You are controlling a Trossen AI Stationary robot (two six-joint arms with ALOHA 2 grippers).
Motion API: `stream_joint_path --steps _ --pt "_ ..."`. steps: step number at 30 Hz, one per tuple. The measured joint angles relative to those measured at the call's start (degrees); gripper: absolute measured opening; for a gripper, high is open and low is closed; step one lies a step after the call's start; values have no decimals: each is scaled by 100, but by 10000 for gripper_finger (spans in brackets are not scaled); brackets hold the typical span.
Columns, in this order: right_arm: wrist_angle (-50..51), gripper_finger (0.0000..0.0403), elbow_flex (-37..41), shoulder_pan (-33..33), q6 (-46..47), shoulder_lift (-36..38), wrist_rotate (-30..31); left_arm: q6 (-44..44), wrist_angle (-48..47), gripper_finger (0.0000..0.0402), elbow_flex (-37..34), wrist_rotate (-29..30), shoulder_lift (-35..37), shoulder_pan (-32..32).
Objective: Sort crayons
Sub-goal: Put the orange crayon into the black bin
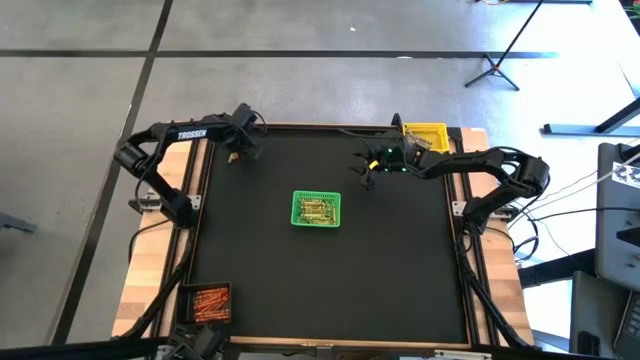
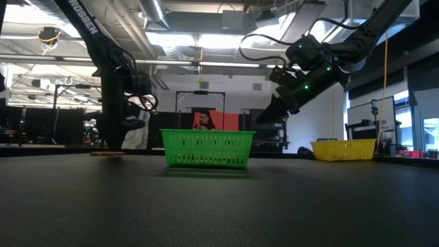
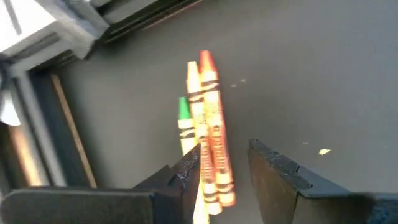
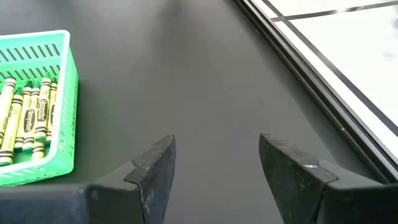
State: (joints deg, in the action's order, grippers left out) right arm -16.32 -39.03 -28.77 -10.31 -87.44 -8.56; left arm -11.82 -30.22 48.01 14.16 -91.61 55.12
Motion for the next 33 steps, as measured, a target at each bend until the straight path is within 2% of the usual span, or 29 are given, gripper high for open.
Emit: stream_joint_path --steps 11,33 --pt "70 231 0 0 0 0 -2 -116 -28 117 -2 433 -2 10" --pt "164 231 0 0 0 0 -2 -7 -73 117 -11 453 -232 -187"
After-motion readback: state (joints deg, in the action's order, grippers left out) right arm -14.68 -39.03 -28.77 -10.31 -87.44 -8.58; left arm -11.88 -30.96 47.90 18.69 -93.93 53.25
